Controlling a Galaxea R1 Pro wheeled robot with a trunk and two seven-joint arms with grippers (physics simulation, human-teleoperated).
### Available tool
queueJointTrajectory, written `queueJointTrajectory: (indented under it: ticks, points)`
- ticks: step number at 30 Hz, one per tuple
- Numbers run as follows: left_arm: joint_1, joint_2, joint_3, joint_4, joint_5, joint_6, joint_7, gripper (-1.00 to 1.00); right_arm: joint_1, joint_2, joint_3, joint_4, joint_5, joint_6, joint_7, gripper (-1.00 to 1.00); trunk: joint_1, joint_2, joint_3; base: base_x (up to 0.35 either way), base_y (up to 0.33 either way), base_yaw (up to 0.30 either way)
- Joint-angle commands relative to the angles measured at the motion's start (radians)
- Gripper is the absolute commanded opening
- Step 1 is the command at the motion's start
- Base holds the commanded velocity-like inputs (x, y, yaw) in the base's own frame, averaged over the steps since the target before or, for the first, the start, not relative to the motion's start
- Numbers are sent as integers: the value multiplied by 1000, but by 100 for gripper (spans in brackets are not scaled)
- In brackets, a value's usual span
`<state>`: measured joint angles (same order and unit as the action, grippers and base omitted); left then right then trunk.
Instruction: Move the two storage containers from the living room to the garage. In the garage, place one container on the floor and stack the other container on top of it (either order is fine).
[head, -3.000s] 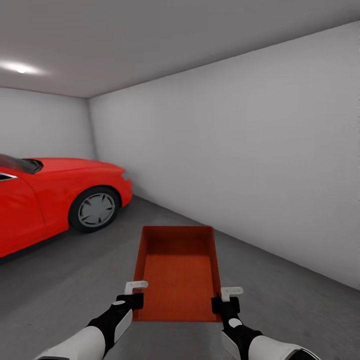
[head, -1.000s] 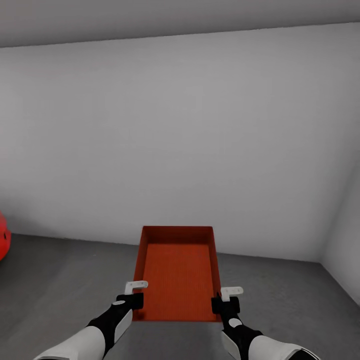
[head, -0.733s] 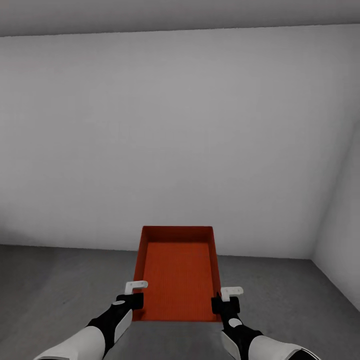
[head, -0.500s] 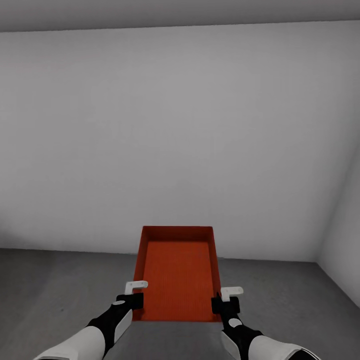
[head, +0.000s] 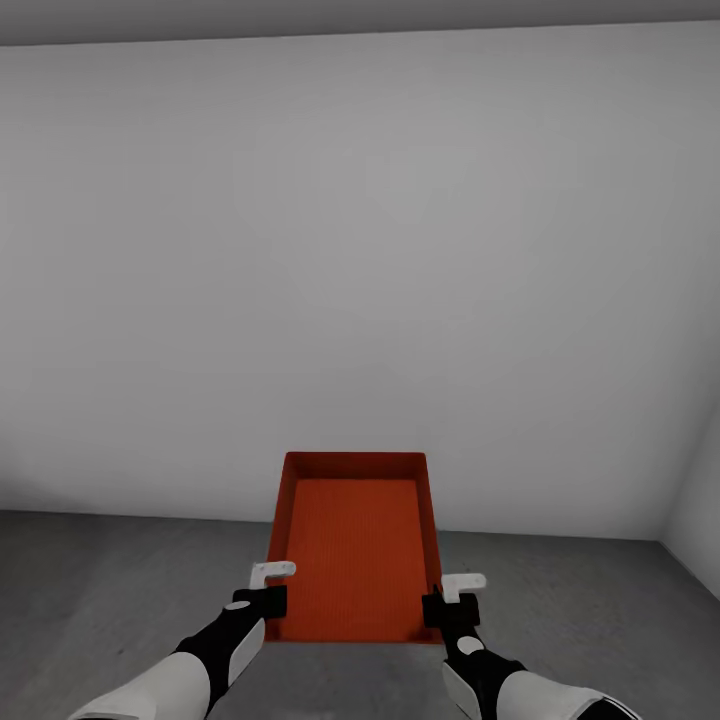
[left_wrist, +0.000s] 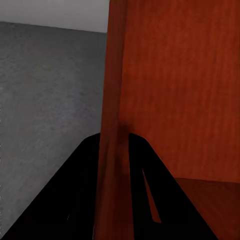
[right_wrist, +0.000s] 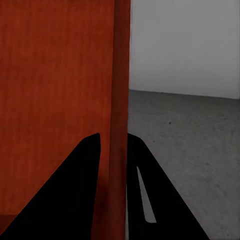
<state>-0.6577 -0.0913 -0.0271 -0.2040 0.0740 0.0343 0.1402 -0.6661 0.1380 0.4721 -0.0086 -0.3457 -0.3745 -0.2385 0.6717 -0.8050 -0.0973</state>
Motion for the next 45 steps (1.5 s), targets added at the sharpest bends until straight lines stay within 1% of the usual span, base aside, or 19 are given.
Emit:
queueJointTrajectory:
  ticks: [1,7,10,17,45]
  points:
    - [-1,5,26,-2,-3,4,9,-100,-1,0,-32,-1,-9,-6,-6,-100,1,-1,-2,311,185,0]
    - [-1,5,24,-6,-4,4,9,-100,-1,0,-32,-1,-9,-7,-6,-100,1,-1,-2,306,180,0]
    - [-1,5,23,-10,-5,3,9,-100,-1,0,-32,-1,-9,-7,-6,-100,1,-1,-2,136,77,0]
    - [-1,6,23,-14,-5,3,9,-100,-1,0,-32,-1,-9,-6,-6,-100,1,-1,-7,22,12,0]
    - [-1,4,21,-16,-5,3,9,-100,-1,0,-32,-1,-9,-4,-6,-100,1,-1,-51,0,0,0]
